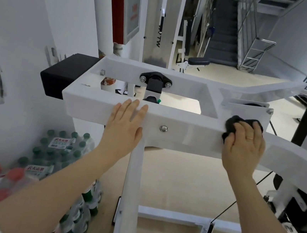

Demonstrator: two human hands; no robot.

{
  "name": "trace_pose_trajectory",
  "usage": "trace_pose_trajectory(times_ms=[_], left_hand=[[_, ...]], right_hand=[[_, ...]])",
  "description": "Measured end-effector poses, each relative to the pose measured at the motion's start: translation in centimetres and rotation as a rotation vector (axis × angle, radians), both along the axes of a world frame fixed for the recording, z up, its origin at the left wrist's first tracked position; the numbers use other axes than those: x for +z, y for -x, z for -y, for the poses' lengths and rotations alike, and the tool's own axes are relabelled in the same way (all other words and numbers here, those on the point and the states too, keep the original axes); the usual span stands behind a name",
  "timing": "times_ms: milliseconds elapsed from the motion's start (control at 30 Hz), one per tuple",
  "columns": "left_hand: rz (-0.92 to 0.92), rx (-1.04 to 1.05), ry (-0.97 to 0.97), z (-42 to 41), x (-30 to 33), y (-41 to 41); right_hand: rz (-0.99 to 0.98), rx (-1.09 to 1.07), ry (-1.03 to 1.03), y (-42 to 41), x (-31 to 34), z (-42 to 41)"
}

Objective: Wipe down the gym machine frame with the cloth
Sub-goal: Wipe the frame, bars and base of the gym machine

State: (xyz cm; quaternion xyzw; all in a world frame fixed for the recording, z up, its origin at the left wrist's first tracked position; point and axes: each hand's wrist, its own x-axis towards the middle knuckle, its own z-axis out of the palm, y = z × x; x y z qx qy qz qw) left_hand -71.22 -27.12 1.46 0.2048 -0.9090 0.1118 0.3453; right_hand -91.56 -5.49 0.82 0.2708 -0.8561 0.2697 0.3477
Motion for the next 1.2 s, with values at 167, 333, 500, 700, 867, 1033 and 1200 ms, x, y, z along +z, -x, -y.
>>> trace_pose_trajectory(times_ms=[167,333,500,700,867,1033,1200], left_hand=[[-0.01,0.015,0.02,-2.1,0.4,2.1],[0.012,-0.111,0.093,-4.9,0.8,5.7],[-0.009,-0.168,0.138,-5.1,0.0,7.3],[-0.119,-0.15,0.2,-4.8,-0.6,8.1],[-0.108,-0.171,0.181,-4.9,-0.6,7.9],[-0.106,-0.166,0.152,-5.0,-0.5,7.9],[-0.053,-0.178,0.101,-5.3,0.1,7.6]], right_hand=[[-0.114,0.162,-0.019,-3.1,0.4,4.3],[-0.187,0.285,-0.083,-0.3,0.2,1.9],[0.031,-0.089,0.069,4.9,-0.6,-5.8],[-0.019,0.006,0.054,2.3,-0.6,-1.7],[-0.119,0.096,-0.084,5.2,-1.0,-6.2],[-0.005,-0.231,0.032,5.9,-0.9,-7.4],[-0.086,0.161,0.029,-0.2,0.3,1.5]])
